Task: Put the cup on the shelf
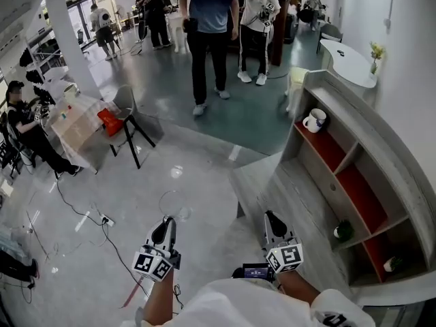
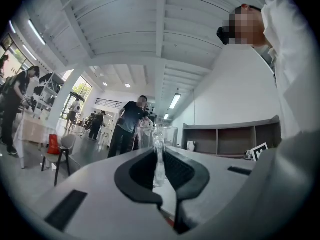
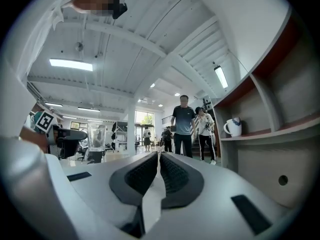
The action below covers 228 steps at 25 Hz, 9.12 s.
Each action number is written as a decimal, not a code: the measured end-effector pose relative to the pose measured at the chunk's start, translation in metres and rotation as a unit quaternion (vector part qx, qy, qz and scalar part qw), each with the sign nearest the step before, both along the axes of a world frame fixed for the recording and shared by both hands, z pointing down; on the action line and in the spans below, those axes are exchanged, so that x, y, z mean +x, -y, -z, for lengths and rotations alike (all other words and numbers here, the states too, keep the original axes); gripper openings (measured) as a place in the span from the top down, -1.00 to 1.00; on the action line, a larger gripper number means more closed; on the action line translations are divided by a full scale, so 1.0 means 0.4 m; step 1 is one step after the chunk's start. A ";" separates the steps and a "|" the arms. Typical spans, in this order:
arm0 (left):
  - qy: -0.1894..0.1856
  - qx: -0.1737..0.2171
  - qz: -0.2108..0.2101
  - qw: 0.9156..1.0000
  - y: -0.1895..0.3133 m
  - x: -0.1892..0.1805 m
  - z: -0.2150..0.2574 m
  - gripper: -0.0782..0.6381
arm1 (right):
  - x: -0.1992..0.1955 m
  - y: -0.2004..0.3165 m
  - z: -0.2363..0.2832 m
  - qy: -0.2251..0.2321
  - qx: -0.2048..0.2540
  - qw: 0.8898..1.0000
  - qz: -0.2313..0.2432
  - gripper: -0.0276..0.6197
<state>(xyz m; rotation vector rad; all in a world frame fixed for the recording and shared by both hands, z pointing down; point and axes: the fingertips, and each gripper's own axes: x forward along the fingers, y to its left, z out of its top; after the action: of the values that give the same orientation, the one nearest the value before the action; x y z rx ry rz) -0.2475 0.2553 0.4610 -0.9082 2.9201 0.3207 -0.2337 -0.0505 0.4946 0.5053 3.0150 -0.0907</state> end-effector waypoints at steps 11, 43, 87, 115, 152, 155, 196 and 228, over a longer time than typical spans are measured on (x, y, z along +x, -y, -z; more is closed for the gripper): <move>-0.003 -0.010 -0.099 0.995 0.237 -0.217 0.003 0.70 | -0.038 0.229 -0.011 -0.006 0.002 0.995 -0.102 0.79; 0.042 -0.031 -0.537 0.842 1.179 -0.268 0.047 0.70 | 0.405 0.650 -0.008 -0.032 -0.003 0.851 -0.524 0.79; 0.074 -0.090 -0.588 0.800 1.672 0.042 0.029 0.70 | 0.850 0.652 -0.081 -0.049 -0.046 0.727 -0.683 0.79; 0.102 -0.083 -0.538 0.833 1.592 0.061 0.049 0.29 | 0.927 0.629 -0.091 -0.046 -0.049 0.742 -0.667 0.79; 0.043 -0.059 -0.486 0.871 0.809 0.041 -0.048 0.76 | 0.699 0.318 0.030 -0.011 0.014 0.830 -0.558 0.79; 0.062 -0.062 -0.506 0.858 0.712 0.059 -0.050 0.76 | 0.668 0.195 0.022 -0.024 0.052 0.834 -0.549 0.79; 0.025 -0.104 -0.507 0.855 0.164 0.458 -0.123 0.76 | 1.075 -0.372 -0.092 -0.039 -0.015 0.836 -0.548 0.79; -0.014 -0.093 -0.498 0.862 0.066 0.195 -0.156 0.76 | 0.911 -0.440 -0.056 -0.040 -0.009 0.823 -0.566 0.79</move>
<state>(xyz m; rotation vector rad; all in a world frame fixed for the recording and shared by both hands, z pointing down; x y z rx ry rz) -0.1696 0.2287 0.5235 -2.3886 2.2306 0.0735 0.1305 0.1257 0.5171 -1.3192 2.8213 -0.0502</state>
